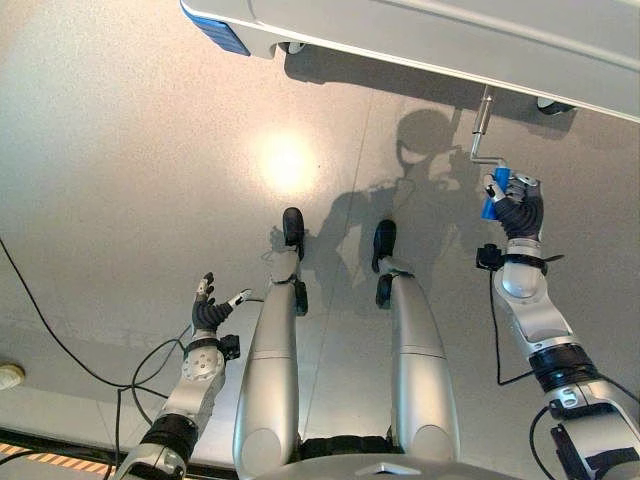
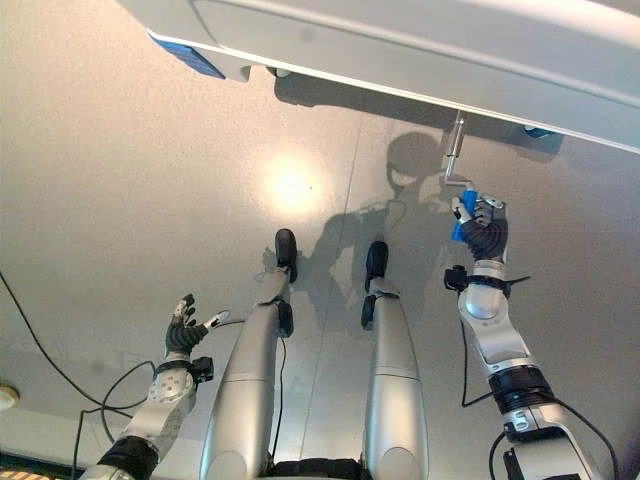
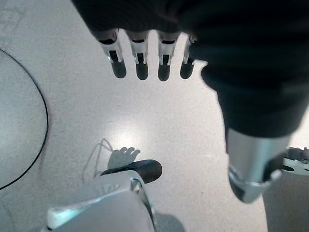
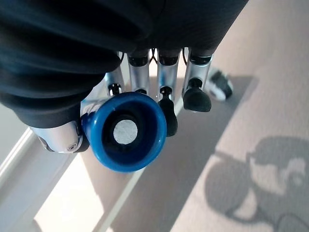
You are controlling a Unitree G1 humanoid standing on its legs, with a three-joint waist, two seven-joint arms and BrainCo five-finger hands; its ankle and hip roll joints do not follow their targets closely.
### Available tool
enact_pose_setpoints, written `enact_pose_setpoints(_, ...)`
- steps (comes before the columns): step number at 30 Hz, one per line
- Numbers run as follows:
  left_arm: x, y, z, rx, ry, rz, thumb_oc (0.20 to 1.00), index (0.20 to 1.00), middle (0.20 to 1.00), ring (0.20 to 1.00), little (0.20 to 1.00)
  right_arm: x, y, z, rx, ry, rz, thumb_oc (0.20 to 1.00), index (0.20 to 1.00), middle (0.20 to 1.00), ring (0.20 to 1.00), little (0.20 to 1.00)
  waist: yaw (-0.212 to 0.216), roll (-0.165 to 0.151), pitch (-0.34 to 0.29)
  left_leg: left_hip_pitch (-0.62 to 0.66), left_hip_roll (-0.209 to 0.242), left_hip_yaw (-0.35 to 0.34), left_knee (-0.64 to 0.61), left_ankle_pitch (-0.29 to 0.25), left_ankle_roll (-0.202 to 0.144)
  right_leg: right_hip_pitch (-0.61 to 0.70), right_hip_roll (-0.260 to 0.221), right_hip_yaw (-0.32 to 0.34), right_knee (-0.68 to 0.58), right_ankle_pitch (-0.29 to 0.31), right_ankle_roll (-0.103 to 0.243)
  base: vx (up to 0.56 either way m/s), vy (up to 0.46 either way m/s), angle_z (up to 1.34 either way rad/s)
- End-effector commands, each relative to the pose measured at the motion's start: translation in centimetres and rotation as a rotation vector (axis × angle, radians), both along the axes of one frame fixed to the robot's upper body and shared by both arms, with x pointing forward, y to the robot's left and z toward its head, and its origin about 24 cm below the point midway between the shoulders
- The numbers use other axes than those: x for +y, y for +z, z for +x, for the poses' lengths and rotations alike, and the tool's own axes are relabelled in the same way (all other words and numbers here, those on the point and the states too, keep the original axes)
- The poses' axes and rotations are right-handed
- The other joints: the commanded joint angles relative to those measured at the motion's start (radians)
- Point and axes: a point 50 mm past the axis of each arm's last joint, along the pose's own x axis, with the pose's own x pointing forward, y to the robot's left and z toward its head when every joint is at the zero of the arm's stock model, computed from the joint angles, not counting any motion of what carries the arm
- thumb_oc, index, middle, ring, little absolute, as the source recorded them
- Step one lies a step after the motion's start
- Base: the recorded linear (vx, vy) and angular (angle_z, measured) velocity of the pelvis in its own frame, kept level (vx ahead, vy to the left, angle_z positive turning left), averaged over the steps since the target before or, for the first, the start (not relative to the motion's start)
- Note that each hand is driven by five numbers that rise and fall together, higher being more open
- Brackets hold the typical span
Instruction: Raise the hospital bed
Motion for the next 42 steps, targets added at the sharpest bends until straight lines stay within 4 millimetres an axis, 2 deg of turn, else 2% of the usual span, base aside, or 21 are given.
enact_pose_setpoints(1, 1.8, -1.0, -2.6, 0.039, 0.075, 0.042, 1.0, 1.0, 1.0, 1.0, 1.0, -8.0, 5.4, -1.9, -0.17, -0.375, -0.081, 0.2, 0.2, 0.2, 0.2, 0.2, -0.014, 0.006, -0.023, -0.005, 0.009, -0.01, 0.084, -0.041, -0.055, -0.013, 0.01, 0.027, -0.053, 0.111, 0.064, 0.0, 0.0, 0.0)
enact_pose_setpoints(3, 1.8, -0.9, -2.6, 0.036, 0.07, 0.04, 1.0, 1.0, 1.0, 1.0, 1.0, -9.3, 4.8, -1.8, -0.095, -0.434, -0.121, 0.2, 0.2, 0.2, 0.2, 0.2, -0.011, 0.006, -0.023, -0.017, 0.009, -0.012, 0.09, -0.043, -0.054, -0.021, 0.009, 0.026, -0.052, 0.111, 0.064, 0.0, 0.0, 0.0)
enact_pose_setpoints(8, 1.4, -1.0, -2.6, 0.037, 0.067, 0.032, 1.0, 1.0, 1.0, 1.0, 1.0, -10.5, 4.2, -1.5, 0.006, -0.492, -0.175, 0.2, 0.2, 0.2, 0.2, 0.2, -0.006, 0.007, -0.023, -0.042, 0.005, -0.012, 0.101, -0.048, -0.053, -0.043, 0.006, 0.024, -0.042, 0.111, 0.064, 0.0, 0.0, 0.0)
enact_pose_setpoints(11, 1.1, -1.2, -2.5, 0.043, 0.065, 0.026, 1.0, 1.0, 1.0, 1.0, 1.0, -11.5, 2.7, -1.2, 0.142, -0.525, -0.226, 0.2, 0.2, 0.2, 0.2, 0.2, -0.002, 0.009, -0.023, -0.064, 0.006, -0.008, 0.113, -0.051, -0.053, -0.064, 0.004, 0.022, -0.031, 0.112, 0.062, 0.0, 0.0, 0.0)
enact_pose_setpoints(12, 1.1, -1.2, -2.5, 0.042, 0.067, 0.025, 1.0, 1.0, 1.0, 1.0, 1.0, -11.5, 2.7, -1.2, 0.141, -0.524, -0.227, 0.2, 0.2, 0.2, 0.2, 0.2, -0.003, 0.009, -0.023, -0.065, 0.006, -0.008, 0.114, -0.051, -0.053, -0.065, 0.003, 0.022, -0.031, 0.112, 0.062, 0.0, 0.0, 0.0)
enact_pose_setpoints(13, 1.0, -1.2, -2.3, 0.041, 0.061, 0.023, 1.0, 1.0, 1.0, 1.0, 1.0, -12.0, 1.8, -1.2, 0.2, -0.542, -0.232, 0.2, 0.2, 0.2, 0.2, 0.2, -0.001, 0.012, -0.023, -0.068, 0.005, -0.008, 0.114, -0.051, -0.053, -0.069, 0.003, 0.022, -0.029, 0.112, 0.062, 0.01, 0.004, 0.05)
enact_pose_setpoints(14, 0.8, -1.1, -2.1, 0.041, 0.047, 0.026, 1.0, 1.0, 1.0, 1.0, 1.0, -12.6, 0.4, -1.2, 0.289, -0.559, -0.205, 0.2, 0.2, 0.2, 0.2, 0.2, 0.008, 0.021, -0.023, -0.074, 0.003, -0.01, 0.115, -0.05, -0.052, -0.075, 0.001, 0.021, -0.026, 0.114, 0.062, 0.01, 0.008, 0.06)
enact_pose_setpoints(16, 0.7, -1.1, -2.0, 0.04, 0.044, 0.024, 1.0, 1.0, 1.0, 1.0, 1.0, -12.9, 0.2, -1.1, 0.321, -0.566, -0.193, 0.2, 0.2, 0.2, 0.2, 0.2, 0.01, 0.024, -0.023, -0.076, 0.004, -0.01, 0.115, -0.05, -0.052, -0.078, 0.001, 0.021, -0.027, 0.115, 0.062, 0.01, 0.01, 0.05)
enact_pose_setpoints(17, 0.2, -1.1, -1.8, 0.036, 0.019, 0.017, 1.0, 1.0, 1.0, 1.0, 1.0, -13.6, -1.3, -1.4, 0.423, -0.604, -0.173, 0.2, 0.2, 0.2, 0.2, 0.2, 0.023, 0.037, -0.023, -0.081, 0.0, -0.011, 0.116, -0.051, -0.051, -0.079, -0.002, 0.019, -0.027, 0.114, 0.062, 0.0, 0.004, 0.03)
enact_pose_setpoints(24, -0.8, -0.4, -0.6, -0.002, -0.035, -0.007, 1.0, 1.0, 1.0, 1.0, 1.0, -14.3, -1.7, -1.3, 0.546, -0.624, -0.153, 0.2, 0.2, 0.2, 0.2, 0.2, 0.05, 0.077, -0.023, -0.108, -0.005, -0.012, 0.132, -0.053, -0.048, -0.102, -0.005, 0.017, -0.008, 0.109, 0.059, 0.0, 0.002, 0.02)
enact_pose_setpoints(27, -1.6, 0.0, -0.1, -0.021, -0.065, -0.023, 1.0, 1.0, 1.0, 1.0, 1.0, -13.8, -1.4, -0.5, 0.564, -0.603, -0.15, 0.2, 0.2, 0.2, 0.2, 0.2, 0.067, 0.104, -0.023, -0.132, -0.005, -0.015, 0.143, -0.052, -0.048, -0.131, -0.005, 0.017, 0.01, 0.102, 0.055, 0.0, 0.0, 0.0)
enact_pose_setpoints(34, -2.2, 0.5, 0.4, -0.045, -0.082, -0.037, 1.0, 1.0, 1.0, 1.0, 1.0, -11.8, -1.1, 1.4, 0.563, -0.542, -0.164, 0.2, 0.2, 0.2, 0.2, 0.2, 0.083, 0.131, -0.023, -0.176, -0.004, -0.016, 0.164, -0.054, -0.045, -0.174, -0.002, 0.011, 0.033, 0.096, 0.051, 0.01, -0.003, 0.0)
enact_pose_setpoints(35, -2.4, 0.1, 0.0, -0.031, -0.092, -0.041, 1.0, 1.0, 1.0, 1.0, 1.0, -11.4, -1.8, 1.5, 0.589, -0.525, -0.176, 0.2, 0.2, 0.2, 0.2, 0.2, 0.087, 0.136, -0.023, -0.157, -0.006, -0.02, 0.182, -0.084, -0.048, -0.157, -0.004, 0.013, 0.056, 0.065, 0.054, 0.05, -0.019, 0.0)
enact_pose_setpoints(36, -2.8, 0.1, 0.1, -0.035, -0.105, -0.048, 1.0, 1.0, 1.0, 1.0, 1.0, -10.9, -2.0, 1.9, 0.597, -0.51, -0.172, 0.2, 0.2, 0.2, 0.2, 0.2, 0.092, 0.147, -0.023, -0.172, -0.009, -0.022, 0.19, -0.084, -0.047, -0.171, -0.007, 0.011, 0.068, 0.063, 0.054, 0.02, -0.012, 0.04)
enact_pose_setpoints(37, -3.0, 0.7, 0.6, -0.058, -0.111, -0.051, 1.0, 1.0, 1.0, 1.0, 1.0, -10.4, -1.4, 2.5, 0.578, -0.498, -0.167, 0.2, 0.2, 0.2, 0.2, 0.2, 0.097, 0.154, -0.023, -0.208, -0.01, -0.022, 0.184, -0.056, -0.044, -0.206, -0.009, 0.005, 0.062, 0.089, 0.048, 0.02, -0.006, 0.05)
enact_pose_setpoints(38, -3.2, 0.2, 0.2, -0.041, -0.119, -0.053, 1.0, 1.0, 1.0, 1.0, 1.0, -10.1, -2.3, 2.3, 0.604, -0.488, -0.162, 0.2, 0.2, 0.2, 0.2, 0.2, 0.1, 0.16, -0.023, -0.186, -0.011, -0.025, 0.197, -0.083, -0.047, -0.188, -0.01, 0.01, 0.079, 0.061, 0.052, -0.03, -0.003, 0.04)
enact_pose_setpoints(39, -3.2, 0.7, 0.7, -0.061, -0.118, -0.052, 1.0, 1.0, 1.0, 1.0, 1.0, -10.1, -1.6, 2.6, 0.584, -0.488, -0.157, 0.2, 0.2, 0.2, 0.2, 0.2, 0.101, 0.161, -0.023, -0.217, -0.01, -0.024, 0.189, -0.056, -0.044, -0.215, -0.011, 0.004, 0.068, 0.087, 0.048, 0.06, -0.002, 0.08)
enact_pose_setpoints(40, -3.3, 0.2, 0.1, -0.038, -0.124, -0.056, 1.0, 1.0, 1.0, 1.0, 1.0, -9.1, -2.5, 2.9, 0.61, -0.455, -0.157, 0.2, 0.2, 0.2, 0.2, 0.2, 0.108, 0.169, -0.023, -0.194, -0.012, -0.026, 0.213, -0.094, -0.047, -0.197, -0.01, 0.011, 0.1, 0.048, 0.052, -0.03, 0.015, 0.09)
enact_pose_setpoints(41, -3.4, 0.9, 1.0, -0.072, -0.123, -0.06, 1.0, 1.0, 1.0, 1.0, 1.0, -8.3, -1.7, 3.8, 0.585, -0.431, -0.157, 0.2, 0.2, 0.2, 0.2, 0.2, 0.113, 0.174, -0.023, -0.238, -0.012, -0.026, 0.206, -0.061, -0.042, -0.238, -0.01, 0.004, 0.089, 0.081, 0.045, 0.07, 0.012, 0.09)
enact_pose_setpoints(42, -3.5, 0.4, 0.3, -0.051, -0.12, -0.075, 1.0, 1.0, 1.0, 1.0, 1.0, -7.8, -2.5, 3.8, 0.608, -0.413, -0.161, 0.2, 0.2, 0.2, 0.2, 0.2, 0.116, 0.178, -0.023, -0.211, -0.014, -0.027, 0.23, -0.1, -0.044, -0.213, -0.01, 0.01, 0.115, 0.046, 0.05, -0.04, 0.016, 0.02)
